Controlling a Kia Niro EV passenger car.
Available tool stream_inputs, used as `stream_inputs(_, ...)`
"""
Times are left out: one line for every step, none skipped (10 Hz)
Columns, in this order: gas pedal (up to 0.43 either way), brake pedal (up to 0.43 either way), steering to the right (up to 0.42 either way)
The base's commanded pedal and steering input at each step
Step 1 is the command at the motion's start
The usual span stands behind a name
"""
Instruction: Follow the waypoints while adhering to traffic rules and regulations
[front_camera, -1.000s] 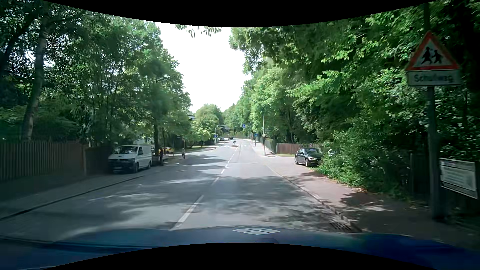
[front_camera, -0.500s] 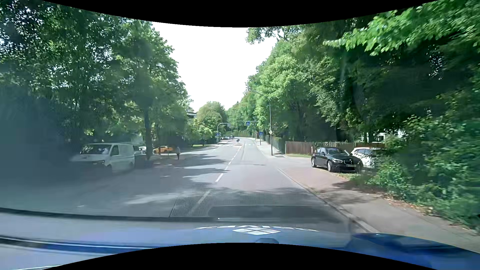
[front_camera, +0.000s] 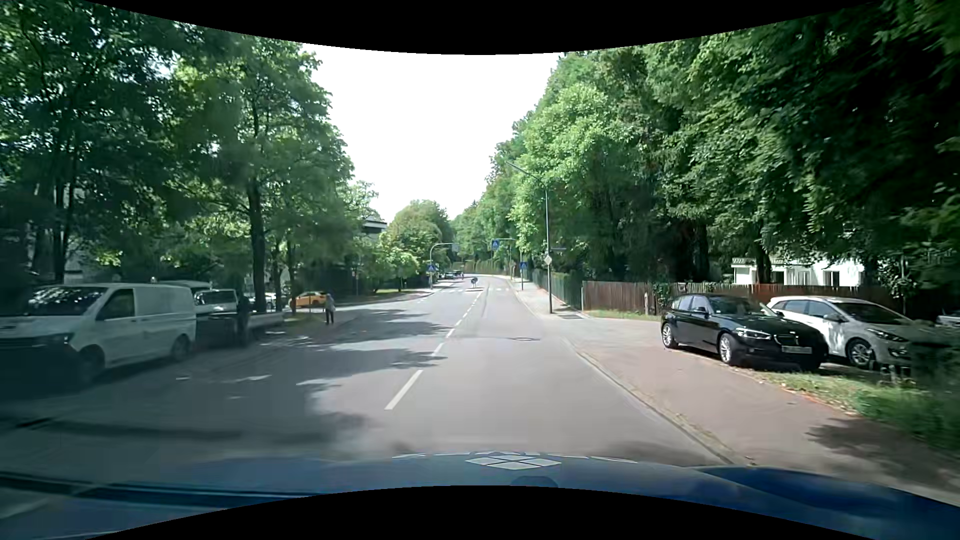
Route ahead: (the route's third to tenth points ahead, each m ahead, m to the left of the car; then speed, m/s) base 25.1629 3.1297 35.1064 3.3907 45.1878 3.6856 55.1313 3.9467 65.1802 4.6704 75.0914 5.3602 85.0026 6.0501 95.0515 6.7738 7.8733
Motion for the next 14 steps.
stream_inputs(0.098, 0.0, -0.004)
stream_inputs(0.11, 0.0, -0.004)
stream_inputs(0.11, 0.0, -0.004)
stream_inputs(0.11, 0.0, -0.004)
stream_inputs(0.11, 0.0, -0.004)
stream_inputs(0.11, 0.0, -0.004)
stream_inputs(0.11, 0.0, -0.004)
stream_inputs(0.11, 0.0, -0.004)
stream_inputs(0.11, 0.0, -0.004)
stream_inputs(0.11, 0.0, -0.004)
stream_inputs(0.11, 0.0, -0.004)
stream_inputs(0.11, 0.0, -0.004)
stream_inputs(0.11, 0.0, -0.004)
stream_inputs(0.11, 0.0, -0.004)
